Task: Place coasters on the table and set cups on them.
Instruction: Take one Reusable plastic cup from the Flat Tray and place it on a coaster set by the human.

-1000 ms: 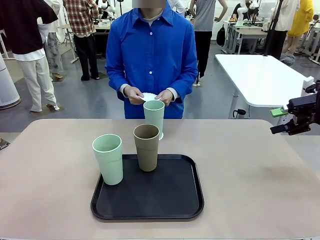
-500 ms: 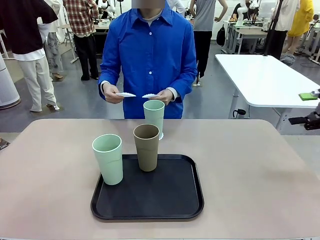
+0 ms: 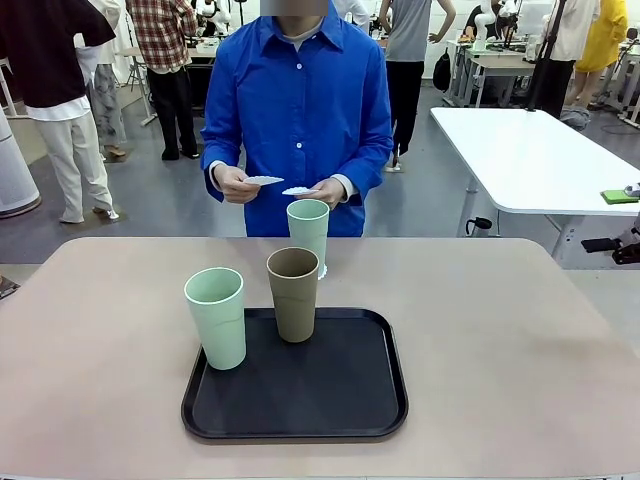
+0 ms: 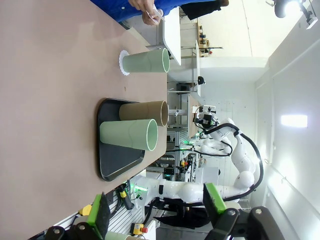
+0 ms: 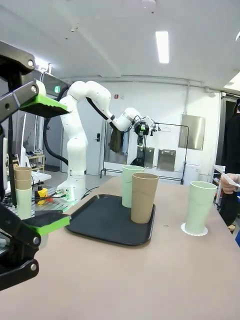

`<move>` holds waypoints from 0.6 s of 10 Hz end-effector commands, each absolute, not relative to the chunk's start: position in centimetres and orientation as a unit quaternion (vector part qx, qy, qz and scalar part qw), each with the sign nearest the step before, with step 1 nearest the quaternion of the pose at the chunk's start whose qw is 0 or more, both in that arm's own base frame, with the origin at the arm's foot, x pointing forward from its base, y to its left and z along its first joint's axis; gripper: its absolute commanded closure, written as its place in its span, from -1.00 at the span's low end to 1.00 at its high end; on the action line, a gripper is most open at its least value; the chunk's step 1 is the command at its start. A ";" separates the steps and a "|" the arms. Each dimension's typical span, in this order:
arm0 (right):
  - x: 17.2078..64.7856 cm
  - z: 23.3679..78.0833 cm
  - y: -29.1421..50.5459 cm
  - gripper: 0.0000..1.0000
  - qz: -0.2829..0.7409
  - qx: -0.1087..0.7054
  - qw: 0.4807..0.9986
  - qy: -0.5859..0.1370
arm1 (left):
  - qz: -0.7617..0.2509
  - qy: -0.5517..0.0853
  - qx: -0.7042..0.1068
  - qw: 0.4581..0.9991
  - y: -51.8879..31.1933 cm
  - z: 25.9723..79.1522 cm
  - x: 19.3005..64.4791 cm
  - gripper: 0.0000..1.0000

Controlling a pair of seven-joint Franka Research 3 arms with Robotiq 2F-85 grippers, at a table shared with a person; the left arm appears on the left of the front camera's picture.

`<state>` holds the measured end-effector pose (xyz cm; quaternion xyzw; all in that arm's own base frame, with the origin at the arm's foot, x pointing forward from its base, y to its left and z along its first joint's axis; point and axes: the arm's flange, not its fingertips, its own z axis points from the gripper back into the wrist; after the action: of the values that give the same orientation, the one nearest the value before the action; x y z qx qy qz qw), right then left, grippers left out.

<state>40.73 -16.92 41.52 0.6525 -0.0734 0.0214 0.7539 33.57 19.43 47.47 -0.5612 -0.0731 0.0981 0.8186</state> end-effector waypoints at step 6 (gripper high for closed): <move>40.4 41.7 -17.0 -1.00 0.023 0.655 0.752 -0.076 | 0.097 -0.075 -0.566 0.816 19.4 47.6 33.4 -1.00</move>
<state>40.66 -17.05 41.57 0.6524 -0.0748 0.0206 0.7539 33.57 19.43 47.47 -0.5612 -0.0731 0.0981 0.8186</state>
